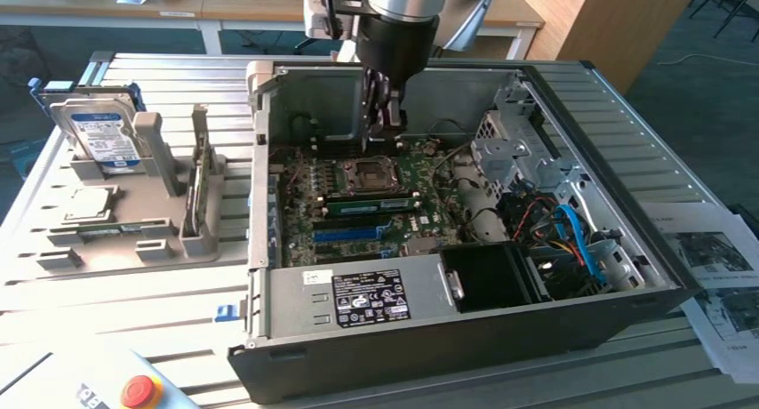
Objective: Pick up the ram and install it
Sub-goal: 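Press down the ram until it locks into place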
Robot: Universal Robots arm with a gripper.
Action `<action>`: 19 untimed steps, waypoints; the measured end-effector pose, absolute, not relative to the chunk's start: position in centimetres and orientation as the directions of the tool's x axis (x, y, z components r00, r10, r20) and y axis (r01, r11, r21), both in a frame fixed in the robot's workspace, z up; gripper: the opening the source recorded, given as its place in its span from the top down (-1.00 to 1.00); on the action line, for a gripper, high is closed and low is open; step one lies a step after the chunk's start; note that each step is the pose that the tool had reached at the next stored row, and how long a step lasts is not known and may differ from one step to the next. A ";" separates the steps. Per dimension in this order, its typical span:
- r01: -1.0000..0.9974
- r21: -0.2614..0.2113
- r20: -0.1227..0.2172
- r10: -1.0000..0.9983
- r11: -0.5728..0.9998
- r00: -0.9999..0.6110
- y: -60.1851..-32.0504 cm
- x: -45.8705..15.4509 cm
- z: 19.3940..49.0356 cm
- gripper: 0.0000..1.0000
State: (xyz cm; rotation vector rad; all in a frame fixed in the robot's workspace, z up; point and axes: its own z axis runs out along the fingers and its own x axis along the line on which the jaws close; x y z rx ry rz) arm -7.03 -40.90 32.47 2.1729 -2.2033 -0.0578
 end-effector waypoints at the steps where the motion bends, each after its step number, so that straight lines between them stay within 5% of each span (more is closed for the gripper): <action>1: -0.998 0.059 0.007 -1.000 0.014 -0.014 -40.9 -7.0 32.5 0.80; 19: -0.998 0.059 0.007 -1.000 0.014 -0.014 -40.9 -5.8 32.5 0.80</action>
